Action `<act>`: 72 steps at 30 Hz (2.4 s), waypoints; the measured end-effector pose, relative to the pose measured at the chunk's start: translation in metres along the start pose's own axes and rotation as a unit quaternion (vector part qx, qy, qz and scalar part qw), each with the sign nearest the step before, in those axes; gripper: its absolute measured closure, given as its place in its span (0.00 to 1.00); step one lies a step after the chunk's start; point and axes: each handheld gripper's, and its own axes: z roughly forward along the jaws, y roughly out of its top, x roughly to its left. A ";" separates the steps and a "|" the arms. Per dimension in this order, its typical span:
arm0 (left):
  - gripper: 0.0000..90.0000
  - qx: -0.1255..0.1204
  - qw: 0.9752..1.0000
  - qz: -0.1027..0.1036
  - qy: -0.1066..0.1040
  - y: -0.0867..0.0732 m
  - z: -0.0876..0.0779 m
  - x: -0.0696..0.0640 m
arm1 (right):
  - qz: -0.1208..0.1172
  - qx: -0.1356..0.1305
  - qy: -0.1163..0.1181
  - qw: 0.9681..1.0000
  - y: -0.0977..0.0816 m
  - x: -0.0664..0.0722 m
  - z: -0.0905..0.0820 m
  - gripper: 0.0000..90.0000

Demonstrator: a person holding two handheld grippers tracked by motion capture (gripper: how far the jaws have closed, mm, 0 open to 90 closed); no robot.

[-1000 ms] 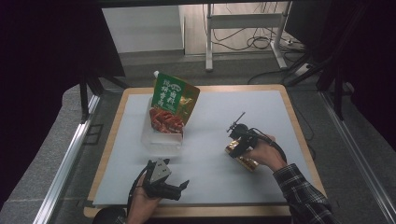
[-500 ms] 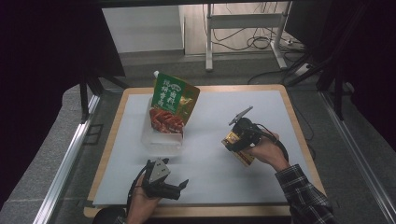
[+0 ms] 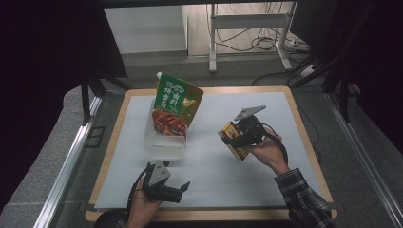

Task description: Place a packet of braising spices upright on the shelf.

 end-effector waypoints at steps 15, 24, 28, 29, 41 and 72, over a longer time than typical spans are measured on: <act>0.00 -0.005 1.000 -0.003 0.002 -0.001 -0.002 -0.001 | -0.005 -0.092 0.000 0.996 0.019 0.016 0.005 0.36; 0.00 -0.006 1.000 -0.003 0.003 0.000 -0.003 0.000 | -0.009 -0.128 0.007 0.992 0.034 0.028 0.019 0.36; 0.00 -0.007 1.000 -0.002 0.003 0.000 -0.003 0.000 | -0.011 -0.136 0.012 0.991 0.041 0.034 0.027 0.36; 0.00 -0.007 1.000 -0.002 0.003 0.000 -0.003 0.000 | -0.012 -0.137 0.014 0.990 0.043 0.035 0.028 0.36; 0.00 -0.009 1.000 0.000 0.004 0.000 -0.004 0.000 | -0.014 -0.158 0.016 0.987 0.060 0.052 0.055 0.36; 0.00 -0.011 1.000 0.002 -0.003 0.001 -0.004 -0.001 | -0.011 -0.191 0.050 0.980 0.090 0.091 0.124 0.36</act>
